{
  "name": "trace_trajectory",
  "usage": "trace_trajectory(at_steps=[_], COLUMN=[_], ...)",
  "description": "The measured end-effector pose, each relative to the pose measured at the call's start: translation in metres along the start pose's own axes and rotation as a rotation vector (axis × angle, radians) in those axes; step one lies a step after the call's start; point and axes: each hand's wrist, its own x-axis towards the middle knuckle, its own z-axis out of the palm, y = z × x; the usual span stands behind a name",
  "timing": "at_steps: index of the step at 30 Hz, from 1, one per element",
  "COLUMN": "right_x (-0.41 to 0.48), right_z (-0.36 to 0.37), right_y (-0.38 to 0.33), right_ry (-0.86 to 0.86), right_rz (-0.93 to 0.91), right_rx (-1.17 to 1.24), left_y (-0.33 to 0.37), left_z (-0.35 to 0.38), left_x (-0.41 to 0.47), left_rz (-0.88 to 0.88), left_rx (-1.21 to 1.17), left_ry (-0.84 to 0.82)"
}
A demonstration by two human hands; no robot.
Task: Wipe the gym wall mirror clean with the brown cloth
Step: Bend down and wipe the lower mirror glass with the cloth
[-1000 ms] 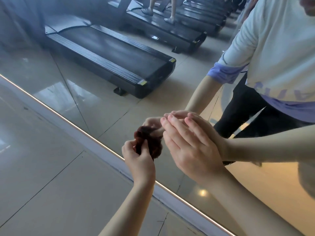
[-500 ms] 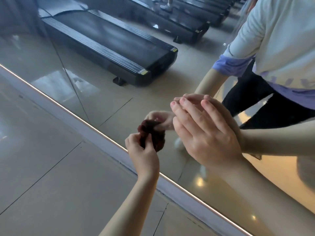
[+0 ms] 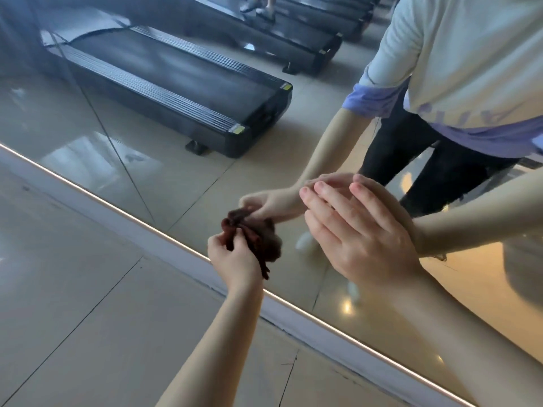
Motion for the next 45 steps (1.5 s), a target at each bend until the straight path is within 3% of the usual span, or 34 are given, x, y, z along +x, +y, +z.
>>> trace_trajectory(at_steps=[2, 7, 15, 21, 28, 33, 40, 45], right_x=[0.0, -0.001, -0.002, -0.004, -0.005, -0.006, -0.006, -0.004], right_z=[0.0, 0.001, 0.001, 0.001, 0.003, 0.003, 0.001, -0.002], right_y=[0.0, 0.0, 0.0, 0.001, 0.0, 0.001, 0.001, 0.001], right_ry=[0.003, 0.015, 0.007, 0.021, 0.009, 0.006, -0.044, -0.071], right_rz=[-0.001, -0.003, -0.009, -0.022, -0.02, -0.026, -0.046, -0.033], right_rx=[0.001, -0.007, 0.003, -0.024, -0.043, -0.06, -0.067, -0.067], left_y=[0.003, 0.007, 0.022, 0.026, 0.037, 0.035, 0.05, 0.044], left_z=[0.0, 0.003, 0.006, 0.005, 0.003, 0.003, 0.002, 0.002], left_x=[0.008, -0.04, -0.008, -0.03, 0.022, -0.009, 0.029, 0.004], left_rz=[-0.013, 0.138, -0.124, 0.04, -0.06, 0.008, -0.063, 0.052], left_rx=[0.023, 0.054, -0.074, -0.054, -0.049, -0.024, -0.024, -0.001], left_ry=[0.044, -0.127, 0.073, -0.033, 0.134, -0.001, 0.127, -0.017])
